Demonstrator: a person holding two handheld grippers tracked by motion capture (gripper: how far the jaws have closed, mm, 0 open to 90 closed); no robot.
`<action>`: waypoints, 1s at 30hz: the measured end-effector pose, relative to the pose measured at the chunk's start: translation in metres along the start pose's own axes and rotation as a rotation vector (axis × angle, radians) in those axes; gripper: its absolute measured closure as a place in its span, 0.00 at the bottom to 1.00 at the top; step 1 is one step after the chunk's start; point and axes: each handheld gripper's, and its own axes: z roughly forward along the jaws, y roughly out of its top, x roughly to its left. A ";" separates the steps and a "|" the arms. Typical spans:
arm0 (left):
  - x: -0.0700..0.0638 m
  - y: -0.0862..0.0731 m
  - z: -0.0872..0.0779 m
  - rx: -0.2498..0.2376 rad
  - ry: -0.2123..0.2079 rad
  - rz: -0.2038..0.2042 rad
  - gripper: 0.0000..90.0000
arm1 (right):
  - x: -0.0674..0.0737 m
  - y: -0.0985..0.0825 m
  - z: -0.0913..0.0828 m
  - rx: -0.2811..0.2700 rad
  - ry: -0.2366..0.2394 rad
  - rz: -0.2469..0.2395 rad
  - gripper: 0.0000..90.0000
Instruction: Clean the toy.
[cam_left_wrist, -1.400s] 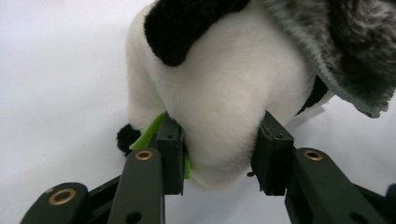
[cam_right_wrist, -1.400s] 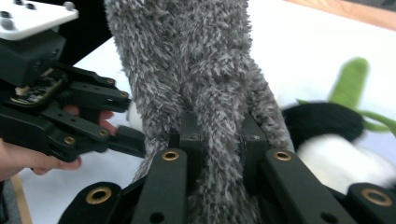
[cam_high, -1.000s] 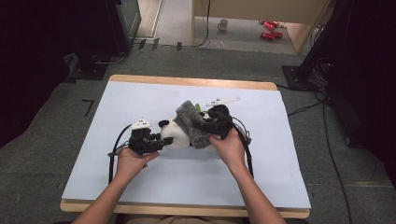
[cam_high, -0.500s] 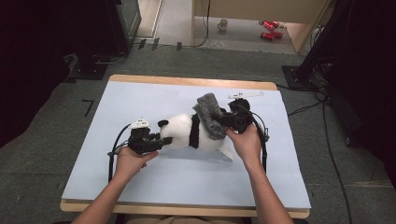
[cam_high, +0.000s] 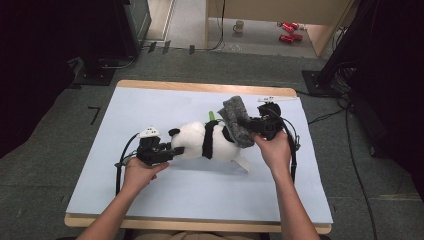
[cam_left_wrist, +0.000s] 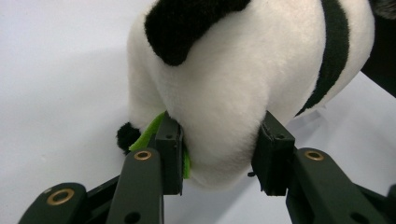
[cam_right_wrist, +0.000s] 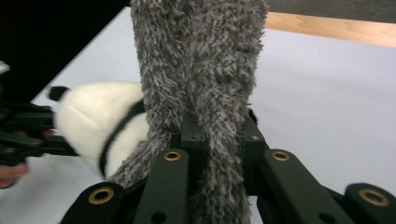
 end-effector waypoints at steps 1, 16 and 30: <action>0.000 0.000 0.000 -0.002 0.003 -0.001 0.67 | 0.002 0.001 -0.002 -0.005 0.006 -0.001 0.87; -0.011 -0.008 -0.003 -0.027 0.034 -0.004 0.67 | 0.085 0.012 0.036 0.023 0.213 -0.149 0.87; -0.008 -0.009 -0.004 -0.001 0.038 0.000 0.67 | 0.083 -0.005 0.073 0.110 0.150 -0.188 0.86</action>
